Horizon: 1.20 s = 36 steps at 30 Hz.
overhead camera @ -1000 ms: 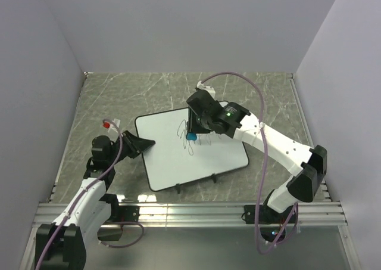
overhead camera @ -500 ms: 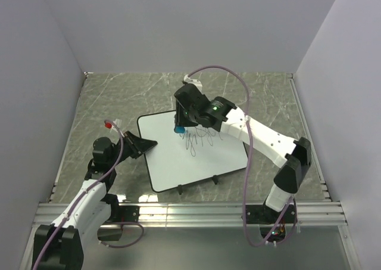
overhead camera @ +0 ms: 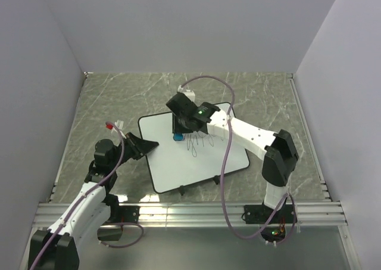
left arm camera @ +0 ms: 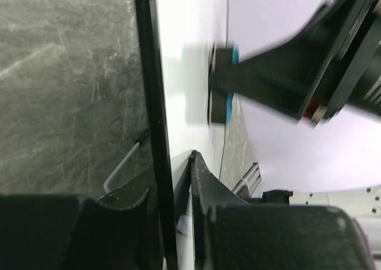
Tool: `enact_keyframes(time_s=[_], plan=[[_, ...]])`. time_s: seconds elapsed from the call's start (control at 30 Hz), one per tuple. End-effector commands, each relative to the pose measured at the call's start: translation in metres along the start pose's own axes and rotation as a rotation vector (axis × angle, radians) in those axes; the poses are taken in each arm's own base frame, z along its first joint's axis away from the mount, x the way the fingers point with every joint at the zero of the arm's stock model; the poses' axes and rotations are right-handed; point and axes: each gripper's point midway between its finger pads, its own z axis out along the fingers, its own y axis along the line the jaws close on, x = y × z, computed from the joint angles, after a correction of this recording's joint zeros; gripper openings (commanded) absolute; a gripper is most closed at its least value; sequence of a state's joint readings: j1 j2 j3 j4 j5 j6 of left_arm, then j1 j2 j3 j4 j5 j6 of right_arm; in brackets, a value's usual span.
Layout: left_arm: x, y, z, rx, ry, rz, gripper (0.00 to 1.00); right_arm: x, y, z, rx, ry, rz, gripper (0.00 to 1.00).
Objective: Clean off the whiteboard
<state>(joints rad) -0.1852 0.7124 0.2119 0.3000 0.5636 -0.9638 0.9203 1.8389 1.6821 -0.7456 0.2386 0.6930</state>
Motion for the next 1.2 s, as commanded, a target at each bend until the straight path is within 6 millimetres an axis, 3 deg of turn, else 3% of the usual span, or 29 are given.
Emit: enact_keyframes(time_s=[0.0, 0.13, 0.17, 0.23, 0.27, 0.43, 0.5, 0.63, 0.83, 0.9, 0.93, 1.0, 1.03, 1.1, 1.17], plan=[[0.030, 0.042, -0.004, -0.145, 0.091, 0.003, 0.00, 0.038, -0.042, 0.009, 0.108, 0.050, -0.011, 0.00], [0.031, 0.041, -0.004, -0.147, 0.094, 0.007, 0.00, 0.076, -0.076, 0.002, 0.139, 0.087, 0.001, 0.00], [0.031, 0.042, -0.004, -0.149, 0.094, 0.009, 0.00, 0.097, -0.091, 0.005, 0.164, 0.122, -0.005, 0.00], [0.032, 0.043, -0.004, -0.154, 0.096, 0.008, 0.00, 0.111, -0.100, -0.002, 0.158, 0.131, 0.010, 0.00], [0.032, 0.043, -0.003, -0.156, 0.097, 0.009, 0.00, 0.129, -0.113, -0.001, 0.180, 0.159, 0.002, 0.00], [0.033, 0.043, -0.002, -0.155, 0.109, 0.008, 0.00, 0.172, -0.132, -0.013, 0.186, 0.201, 0.013, 0.00], [0.034, 0.045, -0.002, -0.164, 0.114, 0.004, 0.00, 0.177, -0.127, -0.016, 0.171, 0.202, 0.004, 0.00], [0.033, 0.047, -0.002, -0.178, 0.108, 0.008, 0.00, 0.159, -0.109, -0.015, 0.148, 0.169, -0.023, 0.00], [0.037, 0.045, -0.001, -0.178, 0.123, 0.017, 0.00, 0.086, -0.046, -0.019, 0.068, 0.053, -0.068, 0.00], [0.037, 0.045, 0.000, -0.187, 0.121, 0.026, 0.00, 0.075, -0.035, -0.013, 0.070, 0.045, -0.102, 0.00], [0.039, 0.047, -0.001, -0.198, 0.126, 0.027, 0.00, 0.059, -0.021, -0.018, 0.049, 0.021, -0.102, 0.00], [0.039, 0.047, -0.001, -0.208, 0.120, 0.034, 0.00, 0.052, -0.012, -0.010, 0.056, 0.024, -0.129, 0.00], [0.040, 0.047, -0.002, -0.208, 0.126, 0.035, 0.00, 0.036, -0.001, -0.015, 0.043, -0.005, -0.128, 0.00], [0.040, 0.045, -0.002, -0.208, 0.123, 0.040, 0.00, 0.030, 0.005, -0.007, 0.054, -0.006, -0.149, 0.00], [0.041, 0.044, -0.002, -0.208, 0.122, 0.040, 0.00, 0.011, 0.011, -0.009, 0.067, -0.043, -0.143, 0.00]])
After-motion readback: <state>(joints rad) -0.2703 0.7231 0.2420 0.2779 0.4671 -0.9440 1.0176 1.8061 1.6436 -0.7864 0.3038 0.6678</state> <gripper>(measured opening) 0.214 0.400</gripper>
